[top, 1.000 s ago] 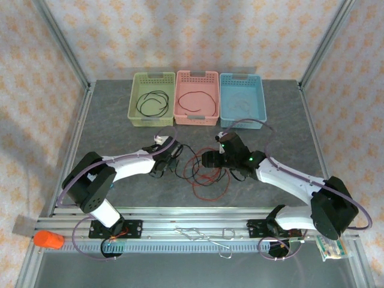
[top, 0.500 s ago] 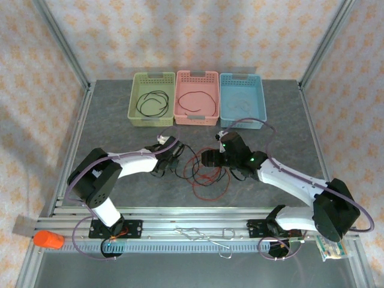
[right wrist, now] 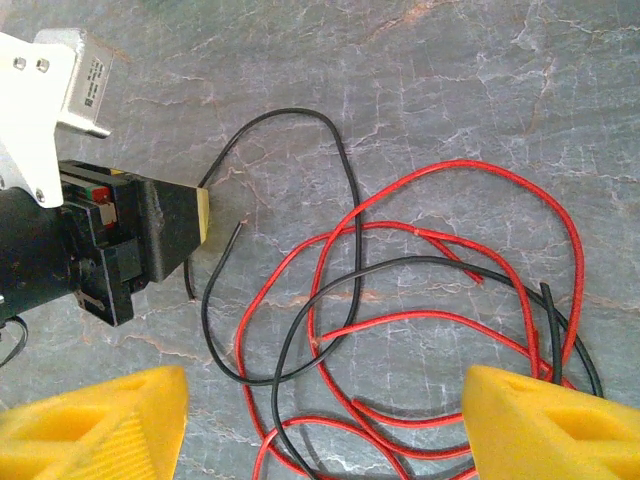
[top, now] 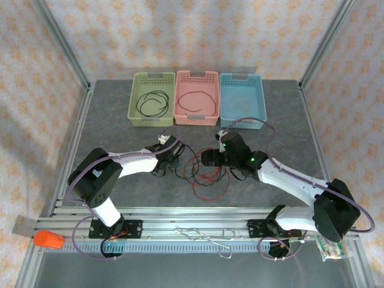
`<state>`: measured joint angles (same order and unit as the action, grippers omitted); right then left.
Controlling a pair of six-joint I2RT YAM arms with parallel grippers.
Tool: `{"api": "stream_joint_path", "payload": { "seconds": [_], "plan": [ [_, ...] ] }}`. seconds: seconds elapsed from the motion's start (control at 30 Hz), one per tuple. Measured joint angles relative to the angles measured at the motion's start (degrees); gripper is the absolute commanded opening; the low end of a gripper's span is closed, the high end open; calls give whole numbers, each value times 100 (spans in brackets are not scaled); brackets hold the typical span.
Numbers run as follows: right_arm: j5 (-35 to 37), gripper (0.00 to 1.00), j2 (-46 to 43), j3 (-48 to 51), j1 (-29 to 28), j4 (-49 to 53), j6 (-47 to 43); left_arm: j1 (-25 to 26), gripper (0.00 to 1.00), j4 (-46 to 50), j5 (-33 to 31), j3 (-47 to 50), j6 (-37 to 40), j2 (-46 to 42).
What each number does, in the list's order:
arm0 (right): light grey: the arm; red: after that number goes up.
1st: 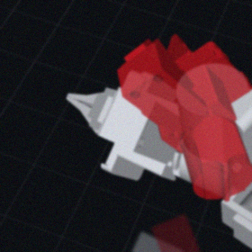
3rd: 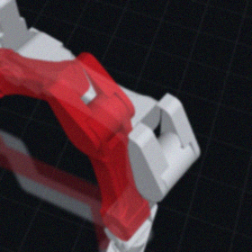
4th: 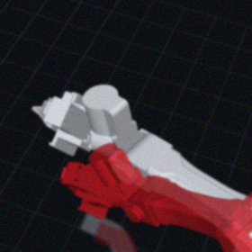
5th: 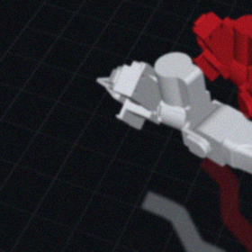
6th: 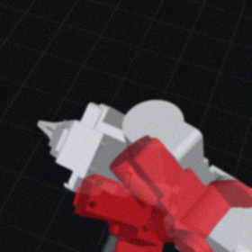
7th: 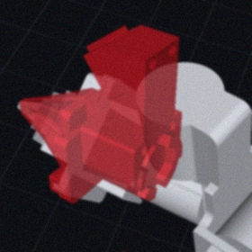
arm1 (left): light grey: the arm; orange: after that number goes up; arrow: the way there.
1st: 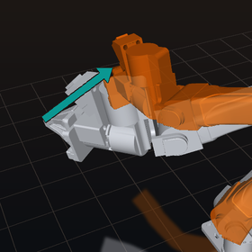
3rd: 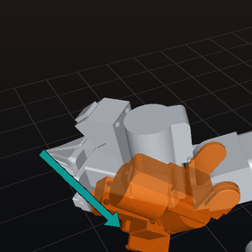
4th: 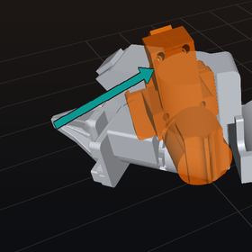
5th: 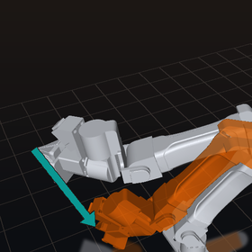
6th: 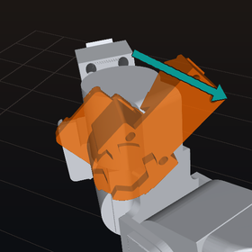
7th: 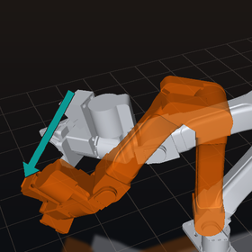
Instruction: Untangle the cables
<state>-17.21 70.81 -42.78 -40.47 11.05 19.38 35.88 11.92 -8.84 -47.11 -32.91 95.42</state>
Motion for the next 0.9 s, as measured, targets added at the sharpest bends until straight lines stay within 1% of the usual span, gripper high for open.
{"api": "stream_joint_path", "payload": {
  "seconds": [0.07,0.2,0.33,0.57,0.73,0.9],
  "plan": [
    [2,72,0,-17,0,2,0,-7,10,-2,-68,0,2,0],
    [31,72,-4,-44,0,0,0,-33,7,7,-188,0,2,-2],
    [144,73,-83,-61,0,0,0,-24,0,160,-365,0,-4,-162],
    [555,73,-348,-188,0,-15,0,225,0,592,-859,-229,-109,-835],
    [855,73,-553,-341,0,-46,-2,549,0,894,-1318,-608,-155,-1222],
    [1003,73,-627,-511,0,-44,-66,702,0,1130,-1545,-802,-153,-1606]
  ]
}}
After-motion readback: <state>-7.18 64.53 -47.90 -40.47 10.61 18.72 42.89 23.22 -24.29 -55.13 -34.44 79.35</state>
